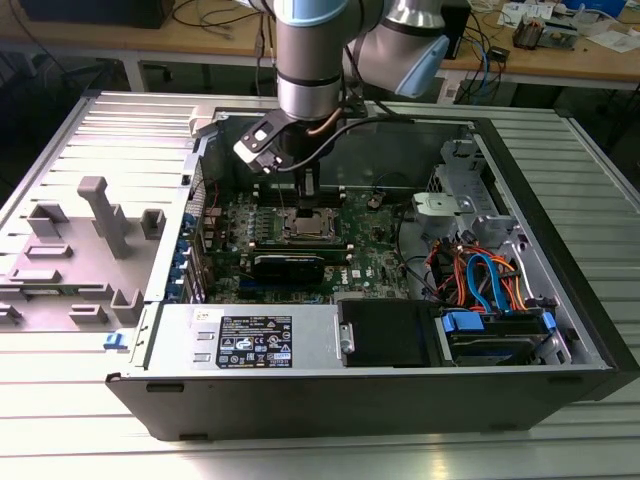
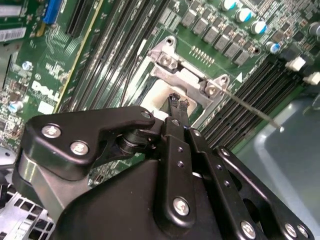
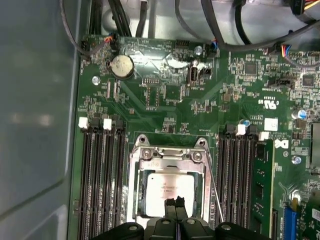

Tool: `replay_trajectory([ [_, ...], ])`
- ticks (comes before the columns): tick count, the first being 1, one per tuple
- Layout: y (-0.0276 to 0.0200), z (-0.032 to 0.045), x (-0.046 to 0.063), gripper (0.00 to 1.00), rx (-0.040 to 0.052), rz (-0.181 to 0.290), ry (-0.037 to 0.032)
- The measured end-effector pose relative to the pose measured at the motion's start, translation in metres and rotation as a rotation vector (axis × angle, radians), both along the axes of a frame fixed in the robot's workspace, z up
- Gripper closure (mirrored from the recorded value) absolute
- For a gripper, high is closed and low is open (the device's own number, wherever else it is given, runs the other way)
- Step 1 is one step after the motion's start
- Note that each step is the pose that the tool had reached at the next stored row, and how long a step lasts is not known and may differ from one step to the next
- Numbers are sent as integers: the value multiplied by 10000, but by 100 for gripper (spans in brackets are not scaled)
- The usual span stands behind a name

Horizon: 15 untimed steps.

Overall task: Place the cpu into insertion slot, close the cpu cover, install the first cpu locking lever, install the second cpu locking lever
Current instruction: 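Close the cpu cover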

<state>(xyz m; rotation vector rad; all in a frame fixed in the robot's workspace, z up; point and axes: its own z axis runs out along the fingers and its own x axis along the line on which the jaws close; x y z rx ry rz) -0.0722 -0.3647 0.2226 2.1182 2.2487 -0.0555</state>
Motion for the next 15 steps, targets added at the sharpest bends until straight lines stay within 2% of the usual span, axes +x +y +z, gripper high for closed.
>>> replay_trajectory([
  [4, 0, -46, -104, 89, 1, 0, 0],
  [9, 0, -112, -111, 89, 1, 1, 0],
  [15, -1, -150, -115, 89, 0, 1, 1],
])
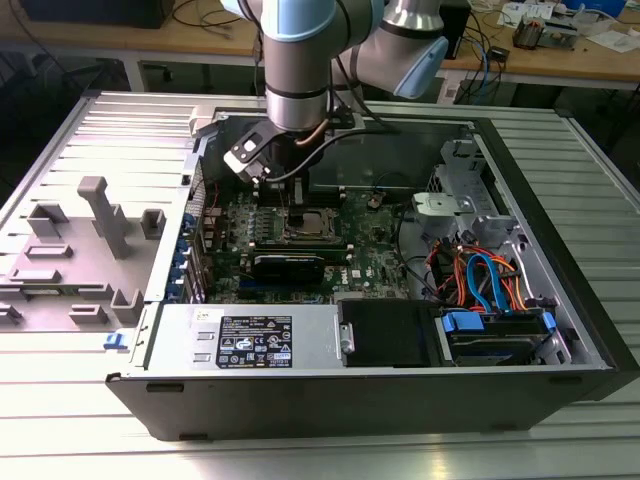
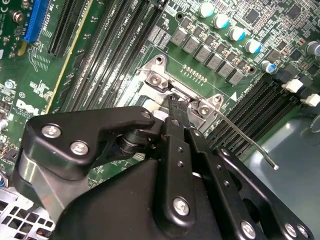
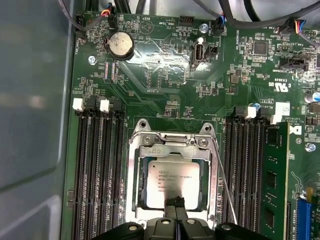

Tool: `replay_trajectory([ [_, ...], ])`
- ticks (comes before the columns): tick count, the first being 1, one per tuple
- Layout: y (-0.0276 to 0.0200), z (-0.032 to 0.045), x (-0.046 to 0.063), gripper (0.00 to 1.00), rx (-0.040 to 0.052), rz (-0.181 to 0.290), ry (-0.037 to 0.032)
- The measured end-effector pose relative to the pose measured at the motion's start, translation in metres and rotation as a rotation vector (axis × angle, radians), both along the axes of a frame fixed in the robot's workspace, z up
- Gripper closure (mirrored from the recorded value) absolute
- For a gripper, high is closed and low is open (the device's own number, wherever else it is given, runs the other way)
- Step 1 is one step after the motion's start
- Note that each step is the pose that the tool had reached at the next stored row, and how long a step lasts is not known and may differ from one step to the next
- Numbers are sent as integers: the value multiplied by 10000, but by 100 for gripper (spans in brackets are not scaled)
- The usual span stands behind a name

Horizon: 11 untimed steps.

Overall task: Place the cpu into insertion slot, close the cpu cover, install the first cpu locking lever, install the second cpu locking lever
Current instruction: 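Close the cpu cover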

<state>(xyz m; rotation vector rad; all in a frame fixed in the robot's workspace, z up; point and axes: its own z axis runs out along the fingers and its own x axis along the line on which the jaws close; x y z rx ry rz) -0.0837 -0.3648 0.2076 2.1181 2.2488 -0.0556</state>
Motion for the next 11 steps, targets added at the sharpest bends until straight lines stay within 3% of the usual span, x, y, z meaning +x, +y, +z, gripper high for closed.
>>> replay_trajectory([
  [7, 0, 47, 11, 89, -1, 0, 3],
  [11, 1, 45, 123, 89, 1, 0, 87],
])
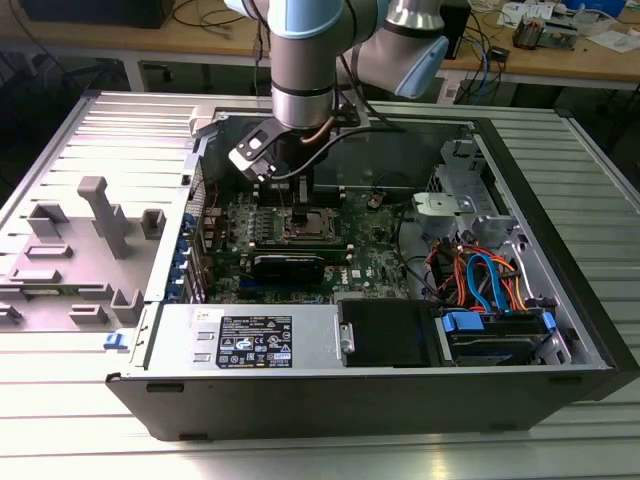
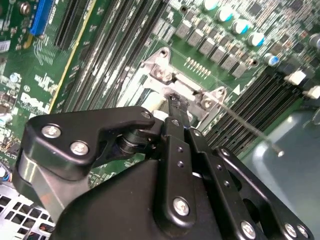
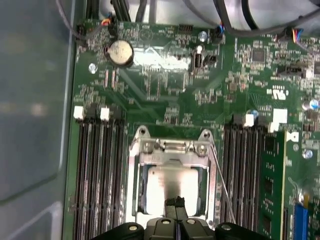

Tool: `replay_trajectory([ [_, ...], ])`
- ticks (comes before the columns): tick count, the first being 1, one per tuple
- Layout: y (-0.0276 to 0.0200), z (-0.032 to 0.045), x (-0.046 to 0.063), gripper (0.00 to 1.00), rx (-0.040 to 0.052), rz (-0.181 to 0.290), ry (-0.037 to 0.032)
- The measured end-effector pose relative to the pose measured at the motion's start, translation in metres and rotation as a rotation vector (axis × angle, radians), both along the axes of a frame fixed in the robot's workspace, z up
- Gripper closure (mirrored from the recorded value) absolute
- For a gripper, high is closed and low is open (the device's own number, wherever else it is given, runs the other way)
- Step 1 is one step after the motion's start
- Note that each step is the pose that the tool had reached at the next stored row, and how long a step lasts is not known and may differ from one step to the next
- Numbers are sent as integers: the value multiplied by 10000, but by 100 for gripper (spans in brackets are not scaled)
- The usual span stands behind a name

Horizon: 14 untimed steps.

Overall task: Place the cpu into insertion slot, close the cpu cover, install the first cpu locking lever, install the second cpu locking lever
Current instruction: 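Close the cpu cover, then install the first cpu locking lever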

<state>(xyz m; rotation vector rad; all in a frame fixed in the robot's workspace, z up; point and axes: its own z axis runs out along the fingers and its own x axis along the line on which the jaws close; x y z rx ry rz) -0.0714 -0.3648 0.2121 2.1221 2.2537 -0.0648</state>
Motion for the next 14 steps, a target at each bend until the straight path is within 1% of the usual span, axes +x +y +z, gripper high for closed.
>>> replay_trajectory([
  [1, 0, 0, 29, 89, -1, -1, 26],
  [3, 0, -1, 128, 89, 0, 0, 118],
  [4, -1, -1, 141, 89, 0, 1, 133],
  [7, 0, -1, 143, 89, -1, 0, 138],
  [9, 0, -4, 153, 89, -1, 0, 161],
  [14, 0, -5, 154, 89, 5, 0, 162],
])
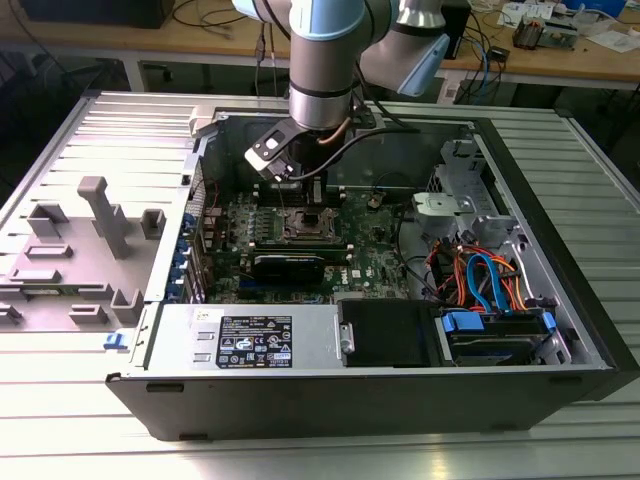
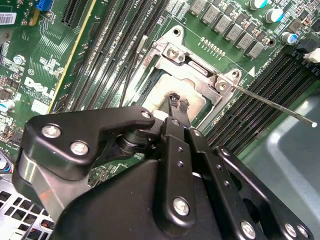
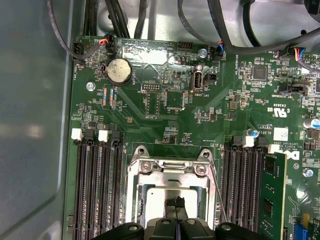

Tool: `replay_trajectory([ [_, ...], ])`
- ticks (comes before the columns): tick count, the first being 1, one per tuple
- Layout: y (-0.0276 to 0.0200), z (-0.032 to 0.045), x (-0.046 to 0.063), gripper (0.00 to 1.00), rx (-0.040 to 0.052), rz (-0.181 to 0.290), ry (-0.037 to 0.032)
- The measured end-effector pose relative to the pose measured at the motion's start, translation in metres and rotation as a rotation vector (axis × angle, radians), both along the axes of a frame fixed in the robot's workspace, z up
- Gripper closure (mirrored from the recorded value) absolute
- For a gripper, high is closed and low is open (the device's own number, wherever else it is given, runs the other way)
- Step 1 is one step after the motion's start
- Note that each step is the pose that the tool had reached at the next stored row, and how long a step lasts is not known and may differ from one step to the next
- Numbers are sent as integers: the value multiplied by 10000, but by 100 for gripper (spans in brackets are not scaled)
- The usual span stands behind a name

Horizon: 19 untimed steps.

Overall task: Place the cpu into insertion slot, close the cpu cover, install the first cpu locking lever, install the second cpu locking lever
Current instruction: 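Install the first cpu locking lever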

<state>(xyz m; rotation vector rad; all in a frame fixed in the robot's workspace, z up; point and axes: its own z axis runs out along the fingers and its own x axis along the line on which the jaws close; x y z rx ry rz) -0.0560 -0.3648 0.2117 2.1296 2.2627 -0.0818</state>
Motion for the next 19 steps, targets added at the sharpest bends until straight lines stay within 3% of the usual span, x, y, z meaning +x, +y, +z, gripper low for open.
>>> replay_trajectory([
  [6, 0, 1, 0, 89, 5, 0, 0],
  [19, 0, 180, 0, 89, 4, 0, 1],
])
